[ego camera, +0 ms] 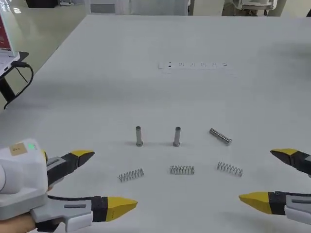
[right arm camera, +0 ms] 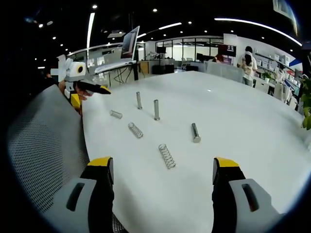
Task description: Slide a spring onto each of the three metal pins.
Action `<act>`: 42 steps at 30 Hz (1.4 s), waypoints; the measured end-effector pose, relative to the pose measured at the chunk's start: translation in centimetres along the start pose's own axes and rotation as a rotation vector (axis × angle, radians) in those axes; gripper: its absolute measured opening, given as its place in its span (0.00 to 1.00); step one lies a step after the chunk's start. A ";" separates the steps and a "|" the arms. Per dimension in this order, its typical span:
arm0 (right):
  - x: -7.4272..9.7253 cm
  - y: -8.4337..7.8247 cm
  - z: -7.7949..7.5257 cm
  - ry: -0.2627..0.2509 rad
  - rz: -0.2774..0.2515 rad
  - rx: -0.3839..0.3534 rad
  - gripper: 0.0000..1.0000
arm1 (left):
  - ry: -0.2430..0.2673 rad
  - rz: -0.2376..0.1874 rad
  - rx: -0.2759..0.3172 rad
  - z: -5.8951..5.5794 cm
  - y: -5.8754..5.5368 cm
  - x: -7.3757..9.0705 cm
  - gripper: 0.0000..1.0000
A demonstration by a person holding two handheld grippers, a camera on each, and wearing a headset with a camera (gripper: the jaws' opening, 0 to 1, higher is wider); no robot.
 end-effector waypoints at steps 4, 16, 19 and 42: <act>0.0 -0.1 0.0 -0.001 0.002 -0.003 0.83 | -0.001 -0.002 0.003 0.0 0.0 0.0 0.89; -0.3 -0.4 0.2 0.004 0.014 -0.006 0.83 | -0.006 -0.003 0.007 0.0 0.0 0.0 0.89; -0.4 -0.4 0.2 0.006 0.018 -0.005 0.83 | -0.006 -0.003 0.008 0.0 0.0 0.0 0.89; -0.5 -0.4 0.0 0.012 0.021 -0.003 0.81 | 0.005 -0.016 0.018 0.4 0.1 0.1 0.88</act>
Point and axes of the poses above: the centre of the closed fingertips' face, and the gripper's own axes: x roughly backward along the fingers, z roughly to its left, y roughly out of its top, the point moved 2 cm from there along x, roughly backward along the fingers, and after that the axes turned 12 degrees about z, right-handed, at the moved point
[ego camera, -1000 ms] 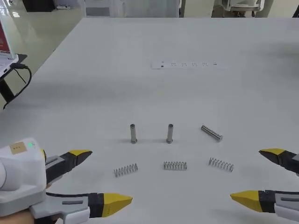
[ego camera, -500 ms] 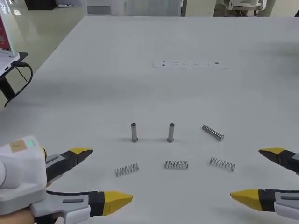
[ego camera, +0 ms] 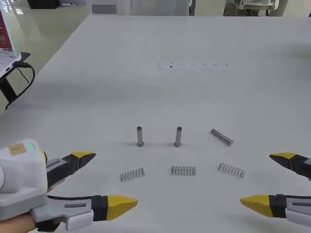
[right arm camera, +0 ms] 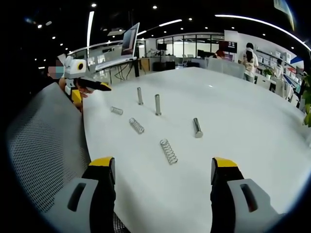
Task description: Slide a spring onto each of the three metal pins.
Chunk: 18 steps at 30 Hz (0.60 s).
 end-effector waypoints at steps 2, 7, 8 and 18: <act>0.0 -0.1 0.0 -0.001 0.000 -0.003 0.81 | -0.001 0.004 -0.001 -0.1 0.0 0.0 0.88; 0.0 -0.4 0.0 0.000 0.000 -0.011 0.81 | 0.000 0.013 -0.004 -0.1 -0.1 -0.1 0.88; 0.0 -0.5 0.0 0.000 0.001 -0.011 0.81 | 0.001 0.014 -0.003 -0.1 -0.2 -0.1 0.88; 0.2 -0.3 -0.2 0.000 -0.005 -0.017 0.79 | 0.005 0.015 -0.001 -0.1 -0.2 0.0 0.88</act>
Point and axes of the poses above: the centre of the closed fingertips' face, and the gripper's own axes: x roughly backward along the fingers, z roughly to its left, y roughly out of its top, the point moved 2 cm from there along x, roughly backward along the fingers, and after that the axes turned 12 degrees about z, right-handed, at the moved point
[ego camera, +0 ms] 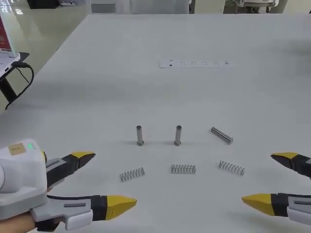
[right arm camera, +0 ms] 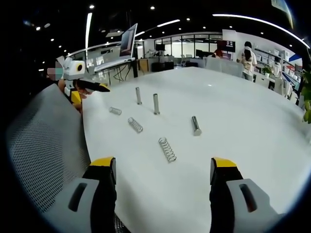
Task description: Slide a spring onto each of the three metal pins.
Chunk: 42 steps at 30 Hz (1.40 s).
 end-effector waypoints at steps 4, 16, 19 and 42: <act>0.1 0.6 -0.4 -0.012 -0.006 0.008 0.77 | -0.001 -0.004 0.003 0.0 0.0 0.0 0.88; -0.2 3.1 -2.5 -0.037 -0.008 0.042 0.74 | 0.003 -0.009 0.004 0.1 0.1 0.1 0.87; -0.5 4.0 -2.9 -0.039 -0.003 0.060 0.72 | 0.004 -0.008 0.004 0.2 0.1 0.1 0.87; -5.0 9.0 -5.4 -0.045 0.094 0.148 0.59 | 0.006 -0.023 0.008 0.3 0.3 0.2 0.86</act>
Point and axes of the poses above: the centre of the closed fingertips' face, and the gripper's own axes: x roughly backward along the fingers, z roughly to its left, y roughly out of its top, the point moved 2 cm from there along x, roughly backward along the fingers, and after that the axes turned 12 degrees about z, right-handed, at the moved point
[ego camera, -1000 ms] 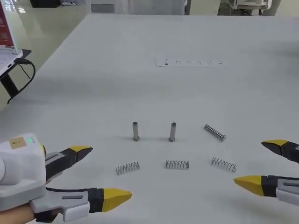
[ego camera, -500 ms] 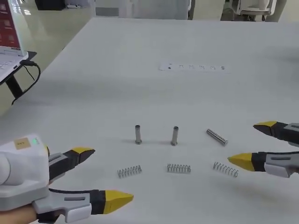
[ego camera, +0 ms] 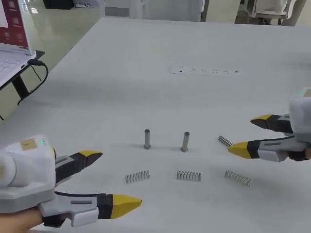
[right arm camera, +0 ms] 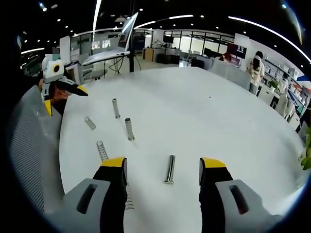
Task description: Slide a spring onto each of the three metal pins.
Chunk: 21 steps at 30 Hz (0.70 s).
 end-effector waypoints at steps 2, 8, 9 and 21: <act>-0.8 -0.3 -0.3 -0.007 0.044 -0.004 0.57 | -0.001 0.001 0.001 0.0 0.0 0.0 0.86; -2.5 -0.6 -0.8 -0.020 0.111 -0.008 0.53 | -0.003 0.003 0.002 0.1 -0.1 -0.1 0.86; -2.8 -0.5 -1.0 -0.024 0.120 -0.015 0.52 | -0.004 0.003 0.003 0.1 -0.1 -0.1 0.86; -4.8 -0.3 -1.6 -0.035 0.199 -0.033 0.31 | -0.002 -0.005 0.013 0.2 -0.1 -0.1 0.85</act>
Point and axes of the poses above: the centre of the closed fingertips' face, and the gripper's own axes: x roughly backward along the fingers, z roughly to its left, y roughly out of its top, the point moved 2 cm from there along x, roughly backward along the fingers, and after that the axes turned 12 degrees about z, right-handed, at the moved point
